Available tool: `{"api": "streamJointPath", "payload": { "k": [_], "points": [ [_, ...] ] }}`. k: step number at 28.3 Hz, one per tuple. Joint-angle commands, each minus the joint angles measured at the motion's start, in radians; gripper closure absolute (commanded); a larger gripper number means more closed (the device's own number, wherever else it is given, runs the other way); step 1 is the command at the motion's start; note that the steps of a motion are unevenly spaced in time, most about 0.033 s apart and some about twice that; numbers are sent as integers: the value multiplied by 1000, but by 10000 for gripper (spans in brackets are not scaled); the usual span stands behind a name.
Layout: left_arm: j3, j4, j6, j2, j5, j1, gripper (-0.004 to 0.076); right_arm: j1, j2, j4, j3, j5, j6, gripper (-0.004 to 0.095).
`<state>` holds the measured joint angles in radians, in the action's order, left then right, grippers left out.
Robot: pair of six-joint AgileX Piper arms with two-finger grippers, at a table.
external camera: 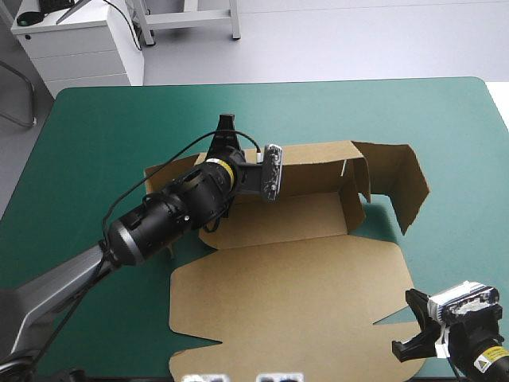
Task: Fold the box
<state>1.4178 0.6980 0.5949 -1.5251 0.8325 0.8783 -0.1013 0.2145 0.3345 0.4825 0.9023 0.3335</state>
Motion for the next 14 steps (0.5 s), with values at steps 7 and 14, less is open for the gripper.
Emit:
{"api": "streamJointPath", "payload": {
  "k": [7,14],
  "points": [
    [-214,331,-254,116,-305,5,731,-4,11,64,53,-117,-23,922],
    [-270,443,-385,114,-321,5,731,-4,11,62,64,-118,-37,922]
  ]
}}
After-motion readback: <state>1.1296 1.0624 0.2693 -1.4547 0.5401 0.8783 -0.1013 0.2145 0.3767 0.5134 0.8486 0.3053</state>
